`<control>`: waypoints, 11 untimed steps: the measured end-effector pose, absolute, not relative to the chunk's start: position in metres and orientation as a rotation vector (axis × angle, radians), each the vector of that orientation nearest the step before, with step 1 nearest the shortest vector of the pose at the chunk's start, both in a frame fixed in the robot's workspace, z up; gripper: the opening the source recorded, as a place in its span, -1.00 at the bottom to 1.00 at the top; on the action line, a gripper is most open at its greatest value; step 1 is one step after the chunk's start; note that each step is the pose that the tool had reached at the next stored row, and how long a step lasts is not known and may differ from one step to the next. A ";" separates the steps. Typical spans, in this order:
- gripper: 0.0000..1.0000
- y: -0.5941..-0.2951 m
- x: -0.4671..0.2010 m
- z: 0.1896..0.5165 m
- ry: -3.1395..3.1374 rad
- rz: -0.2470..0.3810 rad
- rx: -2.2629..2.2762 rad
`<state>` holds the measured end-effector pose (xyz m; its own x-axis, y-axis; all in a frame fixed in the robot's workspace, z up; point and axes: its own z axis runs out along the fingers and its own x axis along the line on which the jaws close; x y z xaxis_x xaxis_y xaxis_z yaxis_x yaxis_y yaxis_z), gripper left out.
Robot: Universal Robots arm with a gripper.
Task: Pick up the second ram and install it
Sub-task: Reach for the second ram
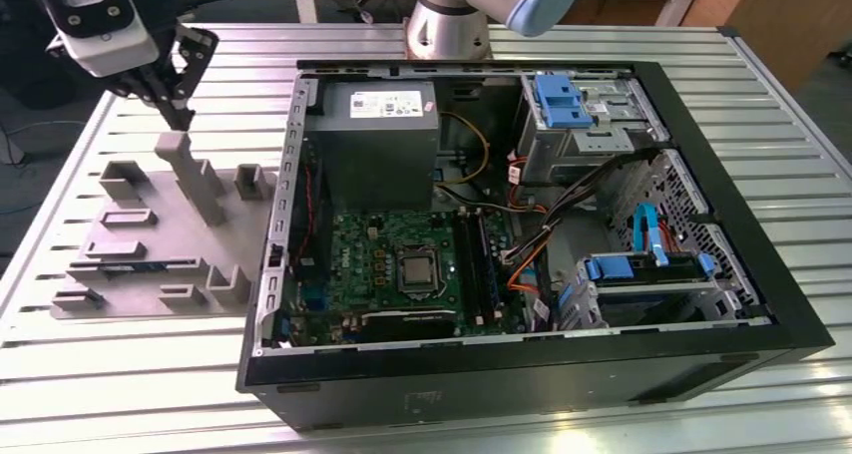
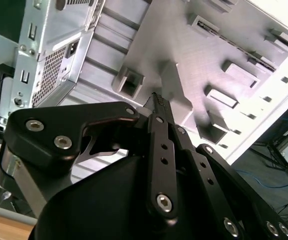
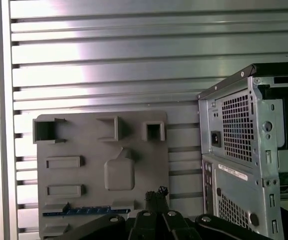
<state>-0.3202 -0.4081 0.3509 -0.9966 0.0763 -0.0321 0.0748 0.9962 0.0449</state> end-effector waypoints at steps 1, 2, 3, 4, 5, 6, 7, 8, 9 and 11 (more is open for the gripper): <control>-0.79 -0.409 -0.322 0.350 3.105 0.068 0.118; -0.79 -0.411 -0.323 0.349 3.105 0.068 0.117; -0.79 -0.412 -0.324 0.348 3.105 0.068 0.117; -0.79 -0.413 -0.325 0.348 3.105 0.068 0.118; -0.79 -0.414 -0.327 0.347 3.105 0.068 0.118; -0.79 -0.415 -0.328 0.346 3.105 0.068 0.117; -0.79 -0.417 -0.330 0.346 3.105 0.068 0.117; -0.79 -0.418 -0.331 0.345 3.105 0.068 0.117; -0.79 -0.419 -0.333 0.344 3.105 0.068 0.117; -0.79 -0.422 -0.336 0.343 3.105 0.068 0.117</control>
